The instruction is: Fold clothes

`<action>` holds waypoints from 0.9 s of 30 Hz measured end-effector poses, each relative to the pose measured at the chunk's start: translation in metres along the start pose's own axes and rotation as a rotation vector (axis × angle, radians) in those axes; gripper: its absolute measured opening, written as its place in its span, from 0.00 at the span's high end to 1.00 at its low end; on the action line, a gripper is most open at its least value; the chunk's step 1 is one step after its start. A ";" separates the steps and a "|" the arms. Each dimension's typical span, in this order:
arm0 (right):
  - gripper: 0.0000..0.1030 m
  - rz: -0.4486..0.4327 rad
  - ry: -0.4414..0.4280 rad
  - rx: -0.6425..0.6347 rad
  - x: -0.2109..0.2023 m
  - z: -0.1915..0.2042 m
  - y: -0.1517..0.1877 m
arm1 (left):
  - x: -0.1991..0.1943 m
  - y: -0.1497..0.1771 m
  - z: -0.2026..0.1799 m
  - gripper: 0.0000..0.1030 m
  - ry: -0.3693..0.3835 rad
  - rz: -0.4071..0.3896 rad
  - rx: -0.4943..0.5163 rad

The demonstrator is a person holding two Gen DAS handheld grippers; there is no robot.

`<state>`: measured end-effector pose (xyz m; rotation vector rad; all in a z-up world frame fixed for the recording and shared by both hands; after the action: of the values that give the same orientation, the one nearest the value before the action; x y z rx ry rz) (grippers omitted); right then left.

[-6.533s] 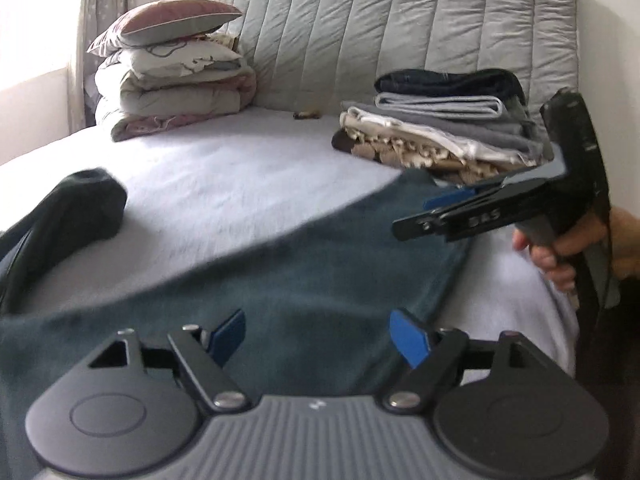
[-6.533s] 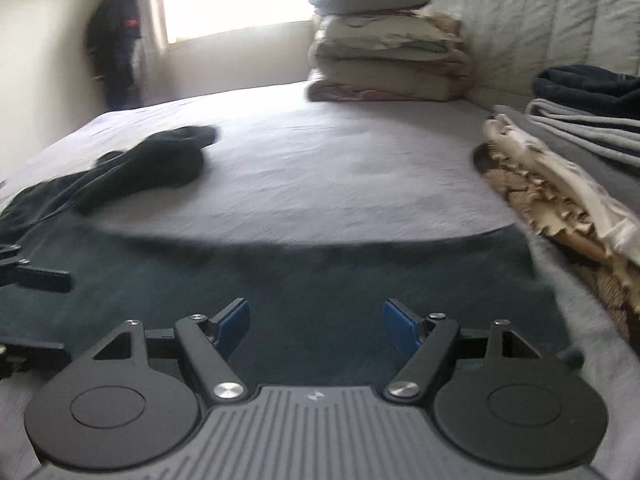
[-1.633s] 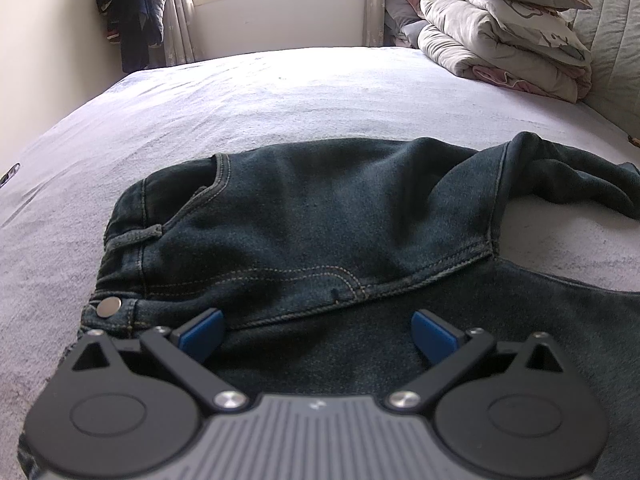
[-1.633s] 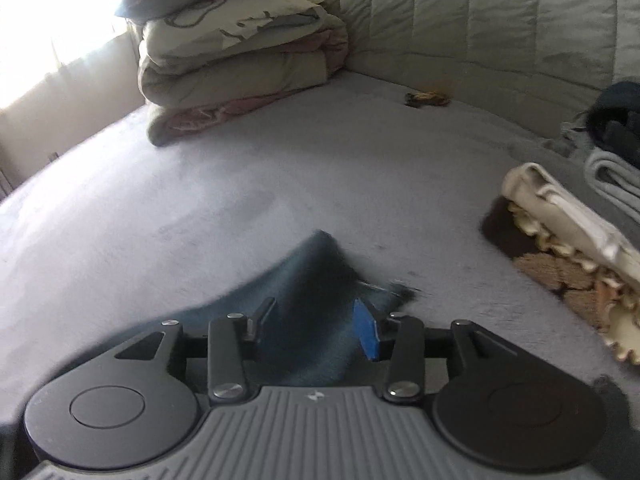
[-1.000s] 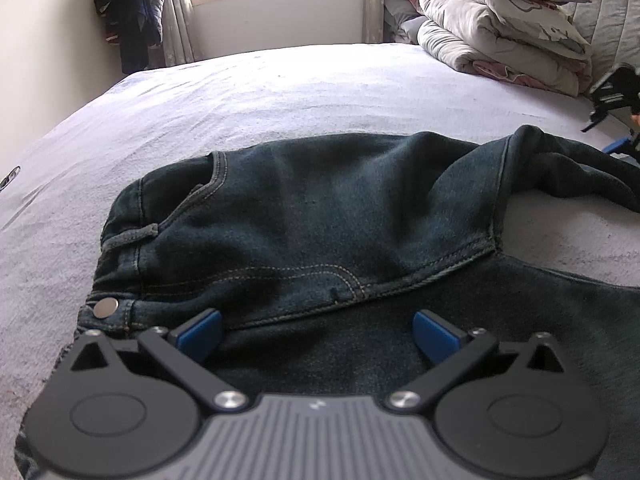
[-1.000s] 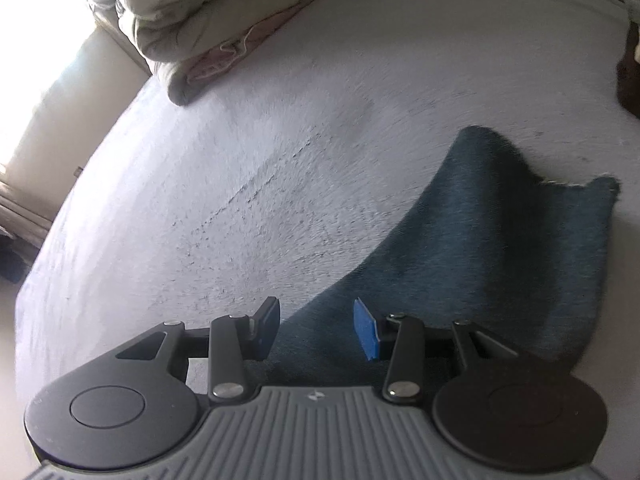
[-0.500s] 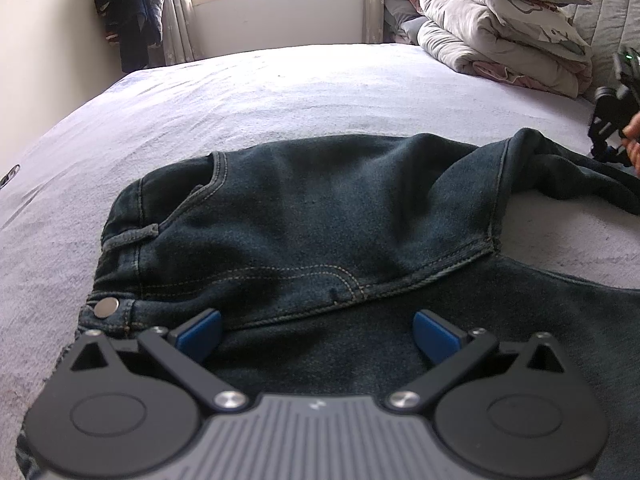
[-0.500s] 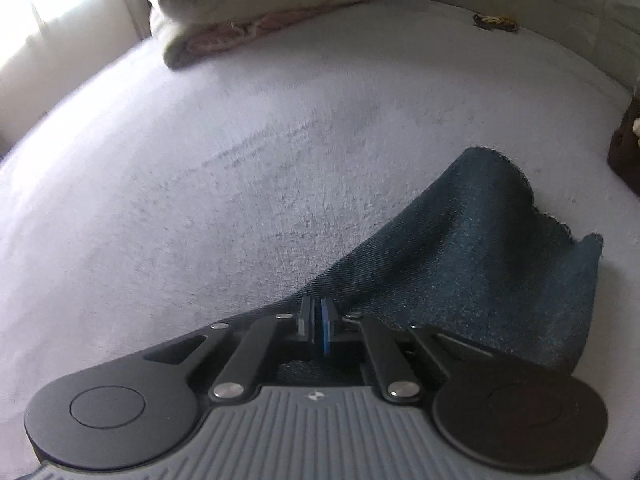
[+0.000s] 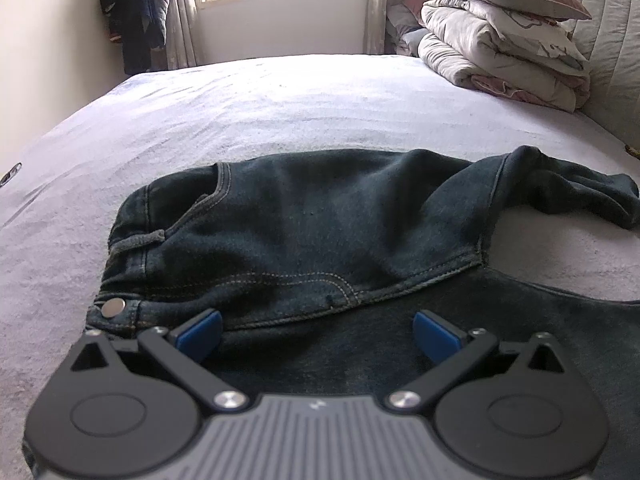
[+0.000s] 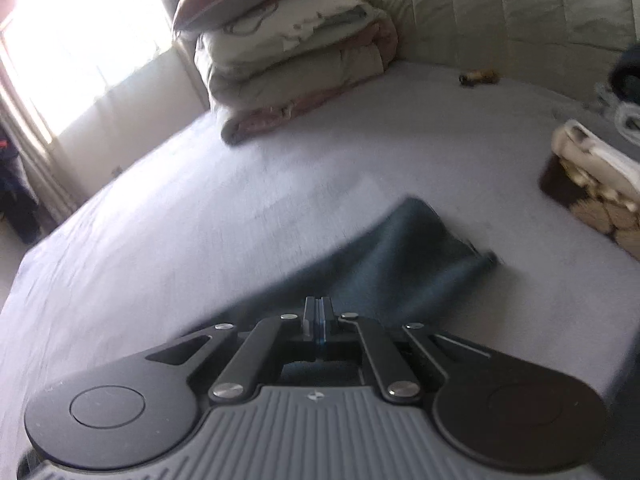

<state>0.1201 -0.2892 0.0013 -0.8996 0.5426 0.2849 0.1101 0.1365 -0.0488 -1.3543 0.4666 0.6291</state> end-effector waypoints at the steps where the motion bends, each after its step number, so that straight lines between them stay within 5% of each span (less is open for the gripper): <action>1: 1.00 0.025 -0.006 0.008 0.000 -0.003 0.005 | 0.000 0.001 0.000 0.00 -0.002 0.000 0.000; 6: 0.92 0.125 -0.026 0.026 0.001 -0.004 0.018 | -0.001 0.002 -0.004 0.00 -0.006 0.004 0.010; 10: 0.73 0.180 -0.072 -0.006 0.008 0.022 0.018 | -0.002 0.002 -0.007 0.00 -0.002 0.001 0.022; 18: 0.67 0.233 -0.143 0.005 0.055 0.091 0.016 | -0.006 -0.001 -0.004 0.00 0.024 0.000 0.004; 27: 0.64 0.258 -0.081 0.070 0.119 0.121 0.019 | -0.001 -0.004 0.001 0.00 0.041 0.022 -0.031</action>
<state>0.2498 -0.1792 -0.0174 -0.7472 0.5901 0.5307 0.1120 0.1372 -0.0452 -1.3945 0.5071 0.6300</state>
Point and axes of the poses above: each gripper's, at about its wrist camera, not at the fingertips, and x roughly the way its jaws point, z to its left, y to its underside, the point moved 4 cm from there along x, roughly the way its jaws point, and after that the axes turned 11 degrees about -y, right-handed, at the moved point
